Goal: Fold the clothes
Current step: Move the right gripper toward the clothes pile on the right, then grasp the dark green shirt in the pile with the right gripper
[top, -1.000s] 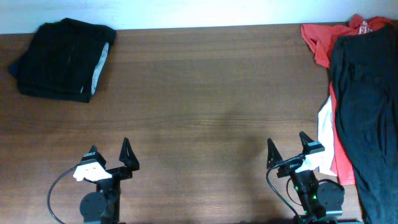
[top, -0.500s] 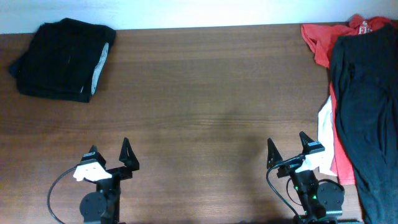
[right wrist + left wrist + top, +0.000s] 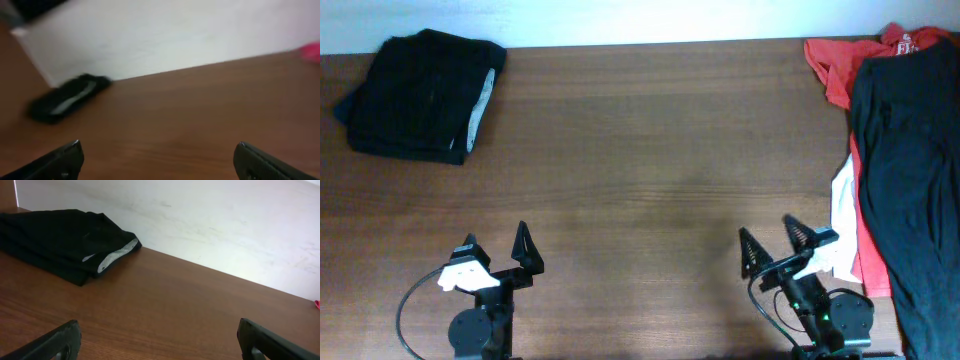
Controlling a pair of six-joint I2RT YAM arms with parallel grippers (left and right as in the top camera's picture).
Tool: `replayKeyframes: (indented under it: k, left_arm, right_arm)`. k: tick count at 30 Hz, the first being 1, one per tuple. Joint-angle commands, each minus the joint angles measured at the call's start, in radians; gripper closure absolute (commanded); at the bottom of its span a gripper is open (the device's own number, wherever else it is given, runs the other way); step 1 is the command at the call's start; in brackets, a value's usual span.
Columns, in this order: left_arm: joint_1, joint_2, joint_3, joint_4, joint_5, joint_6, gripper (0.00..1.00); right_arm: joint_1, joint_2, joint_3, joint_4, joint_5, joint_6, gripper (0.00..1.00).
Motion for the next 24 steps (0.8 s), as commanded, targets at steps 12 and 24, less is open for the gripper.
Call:
replayKeyframes:
  k: [12,24]
  left_arm:
    - [-0.005,0.002,-0.008,0.001,-0.007,0.012,0.01]
    - [-0.005,0.002,-0.008,0.001,-0.007,0.012,0.01]
  right_arm:
    - [0.005,0.081,0.214,0.121,0.109,0.276,0.01]
    - [-0.022,1.561,1.604,-0.629,0.969,-0.353,0.01]
